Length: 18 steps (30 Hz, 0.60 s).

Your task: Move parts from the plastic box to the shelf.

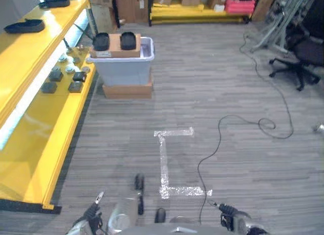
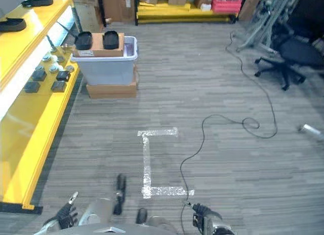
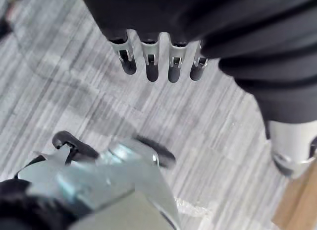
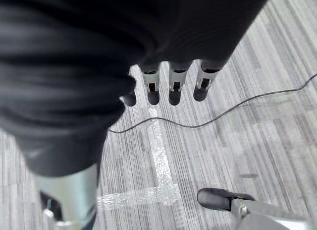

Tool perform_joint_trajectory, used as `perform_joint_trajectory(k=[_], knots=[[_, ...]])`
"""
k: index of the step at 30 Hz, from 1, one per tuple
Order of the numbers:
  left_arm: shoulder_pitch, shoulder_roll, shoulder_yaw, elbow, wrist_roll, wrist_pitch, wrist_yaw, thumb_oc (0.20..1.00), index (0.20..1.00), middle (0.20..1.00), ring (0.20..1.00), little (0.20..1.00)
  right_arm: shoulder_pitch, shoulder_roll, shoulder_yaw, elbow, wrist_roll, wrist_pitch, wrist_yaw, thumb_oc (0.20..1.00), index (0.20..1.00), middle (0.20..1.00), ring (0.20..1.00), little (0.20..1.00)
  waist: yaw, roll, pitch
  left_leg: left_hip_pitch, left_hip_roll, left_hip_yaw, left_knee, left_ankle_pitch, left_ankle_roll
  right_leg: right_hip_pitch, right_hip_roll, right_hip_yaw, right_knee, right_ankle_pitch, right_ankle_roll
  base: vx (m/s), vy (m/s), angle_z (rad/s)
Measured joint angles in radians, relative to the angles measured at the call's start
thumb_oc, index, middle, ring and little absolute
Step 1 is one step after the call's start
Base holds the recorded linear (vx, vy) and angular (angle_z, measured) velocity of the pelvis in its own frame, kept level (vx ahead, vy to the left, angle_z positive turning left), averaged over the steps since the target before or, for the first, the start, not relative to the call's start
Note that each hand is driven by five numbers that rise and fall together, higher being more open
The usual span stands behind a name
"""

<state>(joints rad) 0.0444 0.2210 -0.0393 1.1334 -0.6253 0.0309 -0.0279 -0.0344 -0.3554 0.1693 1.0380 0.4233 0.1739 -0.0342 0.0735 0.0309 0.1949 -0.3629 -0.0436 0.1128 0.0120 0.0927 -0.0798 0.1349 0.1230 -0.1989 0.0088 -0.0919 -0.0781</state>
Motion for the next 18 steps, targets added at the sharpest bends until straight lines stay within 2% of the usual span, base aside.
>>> perform_joint_trajectory(k=[2, 4, 5, 7, 8, 9, 10, 11, 12, 13, 14, 15, 16, 17, 18], knots=[[0.007, 0.003, 0.04, 0.013, 0.0, -0.009, 0.0, 1.0, 1.0, 1.0, 1.0, 1.0, 0.021, -0.001, 0.012, -0.02, 0.0, -0.001, 0.002, 1.0, 1.0, 1.0, 1.0, 1.0, 0.018, 0.009, 0.0, -0.004, 0.0, 0.022, -0.048, 0.005, -0.001, 0.044, 0.004, 0.027, 0.012, -0.035, -0.018, 0.45, 0.121, -0.35], [0.018, 0.009, 0.05, 0.013, -0.001, -0.018, 0.0, 1.0, 1.0, 1.0, 1.0, 1.0, 0.031, -0.015, 0.035, -0.048, 0.0, -0.003, 0.001, 1.0, 1.0, 1.0, 1.0, 1.0, 0.013, -0.006, -0.003, -0.035, -0.01, 0.032, 0.091, 0.007, 0.042, 0.126, -0.001, 0.056, 0.004, -0.078, 0.022, 0.68, 0.208, -0.41], [0.029, 0.005, 0.074, 0.014, -0.001, -0.023, 0.001, 1.0, 1.0, 1.0, 1.0, 1.0, 0.023, -0.013, 0.036, -0.052, 0.0, -0.003, 0.001, 1.0, 1.0, 1.0, 1.0, 1.0, 0.024, -0.029, -0.007, -0.011, -0.023, 0.046, 0.094, -0.009, 0.074, 0.151, -0.021, 0.082, 0.006, -0.099, 0.056, 0.52, 0.159, -0.67], [0.048, 0.0, 0.09, 0.015, -0.001, -0.032, 0.004, 1.0, 1.0, 1.0, 1.0, 1.0, 0.001, -0.009, 0.039, -0.06, 0.0, -0.004, 0.001, 1.0, 1.0, 1.0, 1.0, 1.0, 0.038, -0.056, -0.013, 0.053, -0.036, 0.064, 0.13, -0.028, 0.136, 0.175, -0.042, 0.124, 0.062, -0.112, 0.077, 0.49, 0.181, -0.84], [0.048, 0.001, 0.09, 0.015, -0.002, -0.033, 0.011, 1.0, 1.0, 1.0, 1.0, 1.0, 0.0, -0.008, 0.039, -0.074, 0.0, -0.002, 0.001, 1.0, 1.0, 1.0, 1.0, 1.0, 0.037, -0.048, -0.028, 0.107, -0.036, 0.064, 0.148, -0.038, 0.158, 0.18, -0.031, 0.12, 0.104, -0.115, 0.081, 0.51, 0.241, -0.59], [0.047, 0.004, 0.091, 0.016, -0.002, -0.036, 0.018, 1.0, 1.0, 1.0, 1.0, 1.0, 0.003, -0.006, 0.049, -0.082, 0.0, 0.002, 0.0, 1.0, 1.0, 1.0, 1.0, 1.0, 0.037, -0.037, -0.04, 0.156, -0.029, 0.065, 0.149, -0.065, 0.172, 0.197, -0.02, 0.109, 0.146, -0.129, 0.1, 0.44, 0.25, -0.38], [0.047, 0.017, 0.098, 0.017, -0.002, -0.038, 0.026, 1.0, 1.0, 1.0, 1.0, 1.0, 0.005, 0.015, 0.057, -0.085, -0.002, -0.002, -0.001, 1.0, 1.0, 1.0, 1.0, 1.0, 0.046, -0.055, -0.055, 0.199, -0.043, 0.059, 0.112, -0.02, 0.229, 0.172, -0.033, 0.077, 0.256, -0.158, 0.123, 0.51, 0.331, -0.29], [0.018, 0.039, 0.099, 0.014, -0.001, -0.038, 0.04, 1.0, 1.0, 1.0, 1.0, 1.0, 0.022, 0.063, 0.057, -0.105, -0.015, -0.003, 0.0, 1.0, 1.0, 1.0, 1.0, 1.0, 0.046, -0.102, -0.083, 0.261, -0.084, 0.058, 0.085, -0.045, 0.251, 0.049, -0.116, 0.005, 0.572, -0.142, 0.152, 0.47, 0.306, -0.15], [0.004, 0.041, 0.096, 0.015, 0.0, -0.038, 0.045, 1.0, 1.0, 1.0, 1.0, 1.0, 0.028, 0.074, 0.058, -0.123, -0.021, -0.003, -0.003, 1.0, 1.0, 1.0, 1.0, 1.0, 0.047, -0.115, -0.085, 0.28, -0.104, 0.055, 0.094, -0.049, 0.26, -0.007, -0.171, -0.01, 0.732, -0.133, 0.162, 0.38, 0.241, 0.06], [-0.01, 0.04, 0.073, 0.015, 0.0, -0.039, 0.045, 1.0, 1.0, 1.0, 1.0, 1.0, 0.03, 0.076, 0.065, -0.136, -0.022, -0.003, -0.007, 1.0, 1.0, 1.0, 1.0, 1.0, 0.043, -0.116, -0.09, 0.289, -0.123, 0.054, 0.1, -0.071, 0.264, -0.063, -0.221, -0.013, 0.853, -0.117, 0.162, 0.3, 0.132, 0.15], [-0.025, 0.038, 0.059, 0.006, 0.0, -0.039, 0.046, 1.0, 1.0, 1.0, 1.0, 1.0, 0.026, 0.078, 0.067, -0.142, -0.023, -0.003, -0.01, 1.0, 1.0, 1.0, 1.0, 1.0, 0.041, -0.102, -0.095, 0.306, -0.133, 0.049, 0.108, -0.097, 0.268, -0.123, -0.245, -0.002, 0.913, -0.11, 0.173, 0.28, 0.076, 0.17], [-0.038, 0.041, 0.033, -0.014, -0.001, -0.044, 0.048, 1.0, 1.0, 1.0, 1.0, 1.0, 0.014, 0.079, 0.067, -0.153, -0.025, -0.002, -0.011, 1.0, 1.0, 1.0, 1.0, 1.0, 0.039, -0.079, -0.094, 0.316, -0.139, 0.033, 0.103, -0.107, 0.257, -0.203, -0.266, 0.013, 0.947, -0.111, 0.172, 0.38, -0.011, 0.37], [-0.078, 0.039, 0.018, -0.025, -0.001, -0.042, 0.057, 1.0, 1.0, 1.0, 1.0, 1.0, -0.018, 0.066, 0.065, -0.168, -0.029, -0.005, -0.011, 1.0, 1.0, 1.0, 1.0, 1.0, 0.03, -0.016, -0.067, 0.338, -0.122, -0.018, 0.075, -0.111, 0.237, -0.329, -0.238, 0.007, 0.92, -0.135, 0.153, 0.44, -0.097, 0.51], [-0.108, 0.027, 0.018, -0.023, -0.001, -0.04, 0.069, 1.0, 1.0, 1.0, 1.0, 1.0, -0.029, 0.053, 0.068, -0.165, -0.029, -0.005, -0.01, 1.0, 1.0, 1.0, 1.0, 1.0, 0.032, 0.028, -0.036, 0.344, -0.096, -0.048, 0.106, -0.159, 0.039, -0.383, -0.169, 0.008, 0.79, -0.133, 0.134, 0.54, -0.149, 0.67], [-0.124, 0.044, 0.021, -0.027, 0.0, -0.04, 0.071, 1.0, 1.0, 1.0, 1.0, 1.0, -0.048, 0.062, 0.087, -0.156, -0.029, -0.004, -0.008, 1.0, 1.0, 1.0, 1.0, 1.0, 0.041, -0.031, 0.006, 0.287, -0.135, -0.089, 0.232, -0.109, -0.108, -0.426, -0.206, 0.047, 0.646, -0.117, 0.125, 0.78, -0.227, 0.87]])
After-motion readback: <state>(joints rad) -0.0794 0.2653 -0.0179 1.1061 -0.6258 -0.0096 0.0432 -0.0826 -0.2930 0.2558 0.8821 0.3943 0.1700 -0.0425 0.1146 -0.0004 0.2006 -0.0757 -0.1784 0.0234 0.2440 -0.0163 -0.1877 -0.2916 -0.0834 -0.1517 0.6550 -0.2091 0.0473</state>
